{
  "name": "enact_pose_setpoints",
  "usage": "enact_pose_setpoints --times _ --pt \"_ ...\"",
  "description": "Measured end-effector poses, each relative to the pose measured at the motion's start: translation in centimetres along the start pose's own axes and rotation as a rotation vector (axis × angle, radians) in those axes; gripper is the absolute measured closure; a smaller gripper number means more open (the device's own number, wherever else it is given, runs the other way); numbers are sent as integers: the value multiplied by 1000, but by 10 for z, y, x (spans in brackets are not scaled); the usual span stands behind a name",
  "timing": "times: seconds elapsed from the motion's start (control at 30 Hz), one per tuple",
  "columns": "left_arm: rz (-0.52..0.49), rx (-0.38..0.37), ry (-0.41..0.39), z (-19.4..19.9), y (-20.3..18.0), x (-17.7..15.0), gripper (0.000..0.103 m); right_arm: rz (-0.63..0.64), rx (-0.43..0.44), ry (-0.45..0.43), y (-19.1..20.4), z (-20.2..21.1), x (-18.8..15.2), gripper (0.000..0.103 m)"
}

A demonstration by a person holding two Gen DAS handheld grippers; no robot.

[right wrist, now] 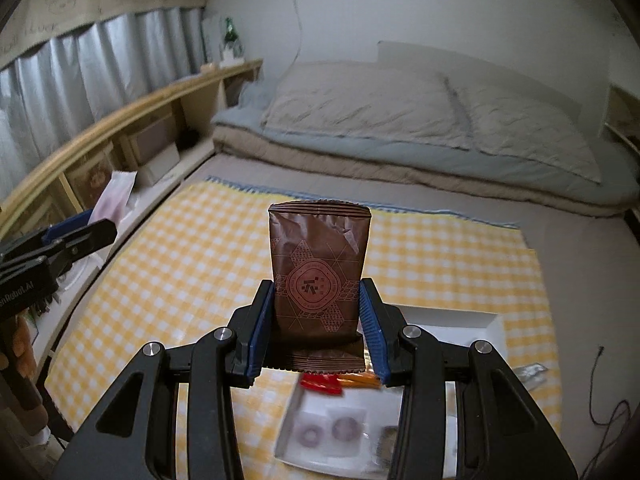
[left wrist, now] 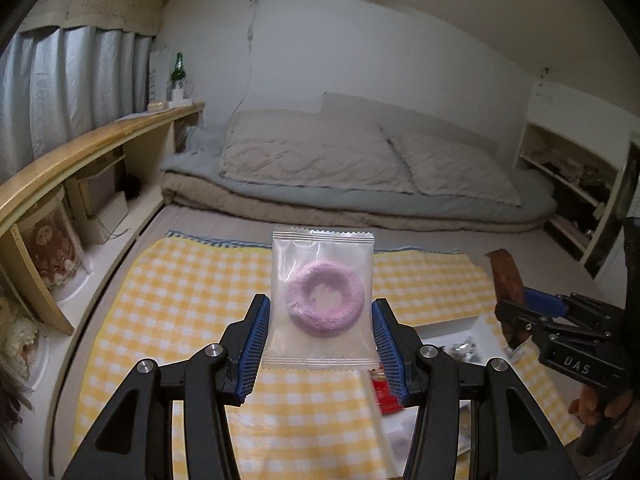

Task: Organize snacks
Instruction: 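Carry the brown cake with the right tool while the left tool carries the pink-ring pack to the tray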

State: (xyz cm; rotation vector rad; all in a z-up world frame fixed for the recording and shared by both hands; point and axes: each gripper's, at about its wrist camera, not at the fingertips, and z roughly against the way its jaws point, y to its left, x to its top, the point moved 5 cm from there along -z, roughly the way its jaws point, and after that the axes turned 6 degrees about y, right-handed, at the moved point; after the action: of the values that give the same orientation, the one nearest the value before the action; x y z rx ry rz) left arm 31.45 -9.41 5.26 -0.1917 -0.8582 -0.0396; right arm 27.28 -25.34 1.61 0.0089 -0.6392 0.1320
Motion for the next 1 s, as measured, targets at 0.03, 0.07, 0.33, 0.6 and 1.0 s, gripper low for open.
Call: enact_pose_setpoints --times 0.03,0.07,0.33,0.6,1.0 --pt "1 -10 -3 3 -7 -3 53 -6 -2 -8 -5 6 -2 60" --pt "0 -20 -5 4 -14 -7 53 -11 -6 -16 -10 12 -5 60" --pt "-14 -99 27 -16 -67 -47 53 -32 -84 -54 -63 44 -42 60" --pt "-32 -157 162 -76 -102 -90 53 -121 -124 27 -122 20 -84 60" --pt "-95 -215 443 -188 -146 -108 53 -241 -133 266 -184 -40 -134 60"
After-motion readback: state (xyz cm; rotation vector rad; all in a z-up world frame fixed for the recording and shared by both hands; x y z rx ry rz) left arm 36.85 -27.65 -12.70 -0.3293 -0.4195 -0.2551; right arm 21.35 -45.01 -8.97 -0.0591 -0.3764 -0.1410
